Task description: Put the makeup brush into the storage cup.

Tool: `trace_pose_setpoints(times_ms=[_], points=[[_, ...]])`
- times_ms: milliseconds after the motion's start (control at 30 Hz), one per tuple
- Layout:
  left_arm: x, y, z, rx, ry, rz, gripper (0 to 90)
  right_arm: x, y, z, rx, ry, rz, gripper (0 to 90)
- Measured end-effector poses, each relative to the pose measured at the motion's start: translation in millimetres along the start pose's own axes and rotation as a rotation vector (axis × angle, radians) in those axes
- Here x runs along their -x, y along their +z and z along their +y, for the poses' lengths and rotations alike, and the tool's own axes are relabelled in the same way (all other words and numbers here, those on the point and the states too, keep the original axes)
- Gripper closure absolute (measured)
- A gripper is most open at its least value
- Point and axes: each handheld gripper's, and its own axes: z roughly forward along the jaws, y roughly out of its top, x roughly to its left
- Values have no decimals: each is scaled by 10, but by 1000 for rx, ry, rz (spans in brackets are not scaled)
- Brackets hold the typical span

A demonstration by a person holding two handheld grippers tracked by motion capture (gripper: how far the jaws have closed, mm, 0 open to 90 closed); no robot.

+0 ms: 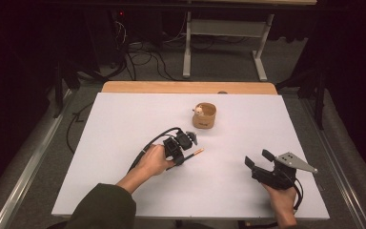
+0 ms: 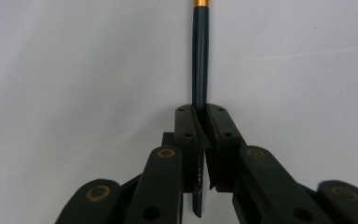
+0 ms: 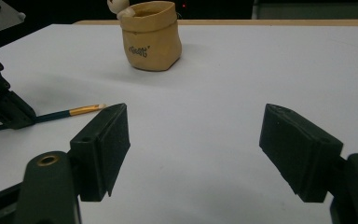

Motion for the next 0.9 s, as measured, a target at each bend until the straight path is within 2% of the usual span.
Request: trace_pose_setpoints(times_ms=[267,533,900], points=[[3,-7,-15,16,21,0,840,-3,-3,1,-1,2,-1,261],[-2,-74,-31,60,24,-4,841,5,3,1,2,3,2,261],[-35,-288,-131,164,14,-21,841,5,4,1,0,6,0,261]])
